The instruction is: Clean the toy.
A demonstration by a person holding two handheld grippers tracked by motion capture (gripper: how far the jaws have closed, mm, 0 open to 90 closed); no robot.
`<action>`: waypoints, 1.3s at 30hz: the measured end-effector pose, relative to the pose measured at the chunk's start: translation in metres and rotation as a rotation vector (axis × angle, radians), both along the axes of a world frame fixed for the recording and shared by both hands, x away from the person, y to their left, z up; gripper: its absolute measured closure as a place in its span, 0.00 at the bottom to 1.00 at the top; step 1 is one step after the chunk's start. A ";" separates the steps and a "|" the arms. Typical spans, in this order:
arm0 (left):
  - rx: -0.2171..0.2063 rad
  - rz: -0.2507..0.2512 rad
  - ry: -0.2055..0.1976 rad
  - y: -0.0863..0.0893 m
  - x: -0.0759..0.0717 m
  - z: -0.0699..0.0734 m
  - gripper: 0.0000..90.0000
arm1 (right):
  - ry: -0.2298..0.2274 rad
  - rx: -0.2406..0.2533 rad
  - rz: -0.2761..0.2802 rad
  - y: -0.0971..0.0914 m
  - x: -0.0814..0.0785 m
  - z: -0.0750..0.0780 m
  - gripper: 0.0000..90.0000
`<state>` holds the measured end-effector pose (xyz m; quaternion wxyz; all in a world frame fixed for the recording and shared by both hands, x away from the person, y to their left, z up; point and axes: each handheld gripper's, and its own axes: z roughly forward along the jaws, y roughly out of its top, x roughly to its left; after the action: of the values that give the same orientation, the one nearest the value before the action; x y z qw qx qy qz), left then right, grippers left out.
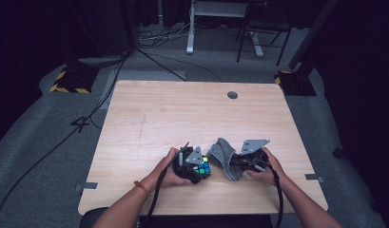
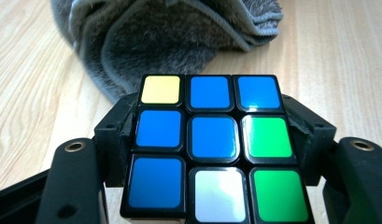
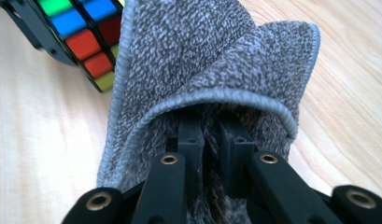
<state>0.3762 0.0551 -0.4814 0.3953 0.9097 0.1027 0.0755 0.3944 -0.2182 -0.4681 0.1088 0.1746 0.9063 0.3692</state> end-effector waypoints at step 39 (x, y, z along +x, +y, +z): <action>0.052 0.086 -0.011 0.035 -0.021 0.019 0.26 | -0.083 0.086 0.037 -0.022 -0.024 0.050 0.34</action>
<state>0.3553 0.0903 -0.4626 0.3683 0.9141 0.1375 0.0999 0.3703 -0.2400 -0.4186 0.1318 0.1469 0.8873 0.4167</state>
